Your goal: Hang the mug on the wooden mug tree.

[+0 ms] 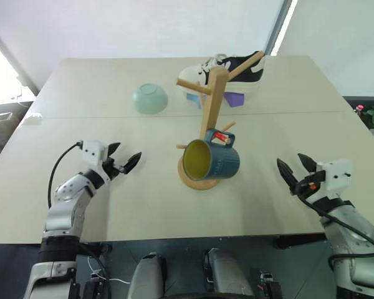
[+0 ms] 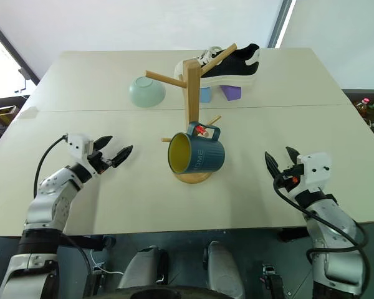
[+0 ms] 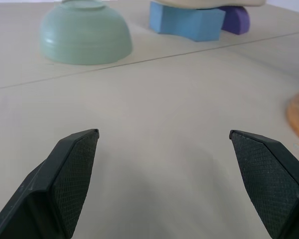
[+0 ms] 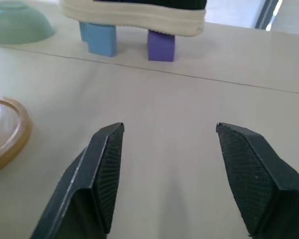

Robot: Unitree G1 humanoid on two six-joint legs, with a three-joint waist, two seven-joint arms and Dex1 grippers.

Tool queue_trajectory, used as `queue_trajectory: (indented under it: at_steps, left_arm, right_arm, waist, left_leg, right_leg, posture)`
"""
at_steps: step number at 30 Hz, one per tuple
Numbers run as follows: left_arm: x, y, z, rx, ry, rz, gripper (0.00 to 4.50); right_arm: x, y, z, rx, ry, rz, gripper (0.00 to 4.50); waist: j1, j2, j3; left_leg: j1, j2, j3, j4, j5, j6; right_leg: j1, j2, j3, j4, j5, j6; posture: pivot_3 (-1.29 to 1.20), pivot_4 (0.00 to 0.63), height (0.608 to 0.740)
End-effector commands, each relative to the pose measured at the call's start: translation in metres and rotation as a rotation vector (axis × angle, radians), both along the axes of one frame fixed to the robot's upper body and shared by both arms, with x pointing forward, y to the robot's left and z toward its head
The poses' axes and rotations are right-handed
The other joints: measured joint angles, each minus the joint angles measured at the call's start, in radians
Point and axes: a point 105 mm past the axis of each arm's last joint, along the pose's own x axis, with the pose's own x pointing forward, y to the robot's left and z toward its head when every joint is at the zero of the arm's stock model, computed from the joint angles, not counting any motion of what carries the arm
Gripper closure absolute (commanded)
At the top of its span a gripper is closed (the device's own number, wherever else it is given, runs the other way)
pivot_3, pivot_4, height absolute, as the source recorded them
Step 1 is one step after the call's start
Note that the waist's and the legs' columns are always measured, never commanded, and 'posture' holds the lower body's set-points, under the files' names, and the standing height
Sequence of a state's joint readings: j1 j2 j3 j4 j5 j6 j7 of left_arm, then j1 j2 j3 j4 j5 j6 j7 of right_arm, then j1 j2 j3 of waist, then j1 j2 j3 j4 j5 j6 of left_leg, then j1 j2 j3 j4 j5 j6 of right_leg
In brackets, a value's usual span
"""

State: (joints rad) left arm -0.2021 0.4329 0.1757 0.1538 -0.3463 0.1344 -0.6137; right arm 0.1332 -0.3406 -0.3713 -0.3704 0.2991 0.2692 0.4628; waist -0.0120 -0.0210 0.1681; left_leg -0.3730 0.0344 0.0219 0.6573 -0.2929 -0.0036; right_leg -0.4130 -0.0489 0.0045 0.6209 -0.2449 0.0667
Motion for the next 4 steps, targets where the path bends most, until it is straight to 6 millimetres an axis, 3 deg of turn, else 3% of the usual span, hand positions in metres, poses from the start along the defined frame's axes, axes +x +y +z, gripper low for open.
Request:
queue_trajectory:
  at_steps: [1,4]
  left_arm:
    - [-0.0032,0.0057,0.0101,0.009,-0.057,0.028,0.00]
    - [-0.0058,0.0082,0.0111,-0.002,-0.060,0.034,0.00]
  right_arm:
    - [0.0027,0.0059,0.0073,-0.001,-0.052,0.028,1.46]
    - [0.0045,0.0113,0.0063,0.002,-0.049,0.050,1.46]
  waist:
    - [0.000,0.000,0.000]
    - [0.002,0.000,0.000]
  left_leg:
    - [0.000,0.000,0.000,0.000,0.000,0.000]
    - [0.000,0.001,0.000,0.000,0.000,0.000]
  right_leg:
    - [0.000,0.000,0.000,0.000,0.000,0.000]
    - [0.000,-0.001,0.000,0.000,0.000,0.000]
  posture:
    - [0.00,0.150,0.740]
    - [0.00,0.150,0.740]
